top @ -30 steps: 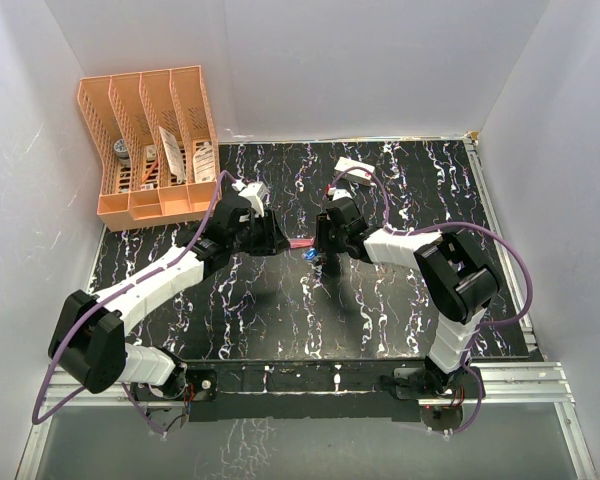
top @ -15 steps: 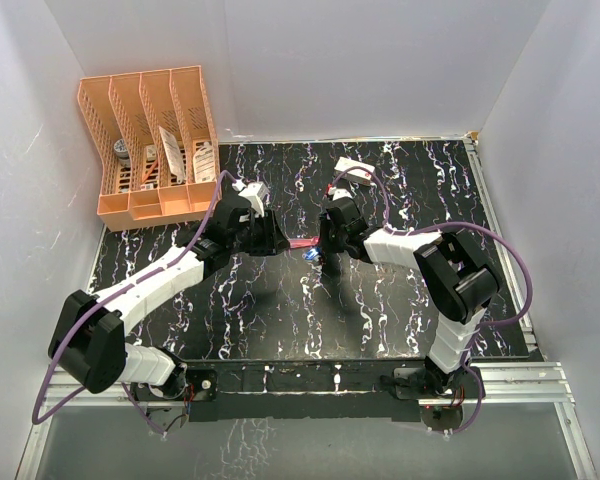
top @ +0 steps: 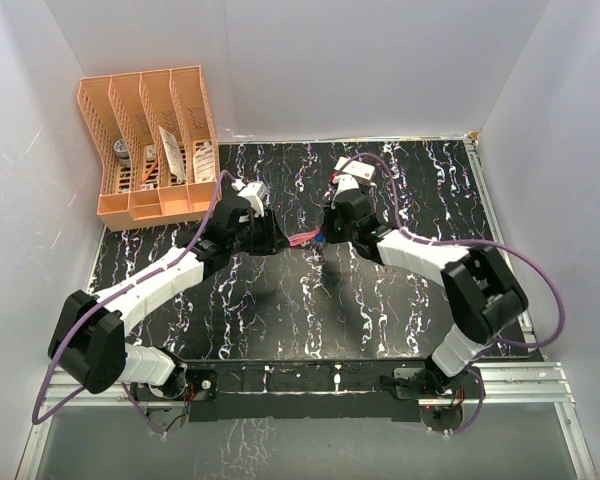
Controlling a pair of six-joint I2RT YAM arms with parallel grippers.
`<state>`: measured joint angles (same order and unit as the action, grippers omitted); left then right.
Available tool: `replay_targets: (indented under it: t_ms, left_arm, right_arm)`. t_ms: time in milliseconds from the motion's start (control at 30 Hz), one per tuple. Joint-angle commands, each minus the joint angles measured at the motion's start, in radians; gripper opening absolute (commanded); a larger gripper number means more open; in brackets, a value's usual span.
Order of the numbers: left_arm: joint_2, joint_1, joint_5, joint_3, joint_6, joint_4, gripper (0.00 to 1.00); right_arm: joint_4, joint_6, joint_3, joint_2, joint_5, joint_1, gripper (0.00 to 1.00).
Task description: Put the keys on the keyring
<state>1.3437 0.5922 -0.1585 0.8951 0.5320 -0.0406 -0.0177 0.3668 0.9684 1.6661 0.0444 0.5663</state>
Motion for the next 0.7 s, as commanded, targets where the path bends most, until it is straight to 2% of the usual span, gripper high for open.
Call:
replay_targets:
  t_ms: [0,267,367,500,667]
  left_arm:
    - [-0.046,-0.006,0.012,-0.024,-0.009,0.062,0.37]
    - [-0.056,-0.005,-0.003,-0.053,0.002,0.177,0.37]
    - [-0.091,-0.006,0.009,-0.088,-0.032,0.270,0.39]
    - [-0.159,-0.006,0.045,-0.169,-0.132,0.425,0.54]
    - [-0.226,-0.006,0.008,-0.244,-0.258,0.561,0.58]
  right_arm:
    - [-0.019,-0.081,0.017,-0.127,0.024,-0.005,0.00]
    - [0.061,-0.124,0.033,-0.271,0.002,-0.005,0.00]
    - [0.071,-0.148,0.034,-0.319,-0.034,-0.005,0.00]
    - [0.094,-0.184,0.042,-0.363,-0.076,-0.005,0.00]
    - [0.111,-0.231,0.052,-0.389,-0.169,-0.005,0.00]
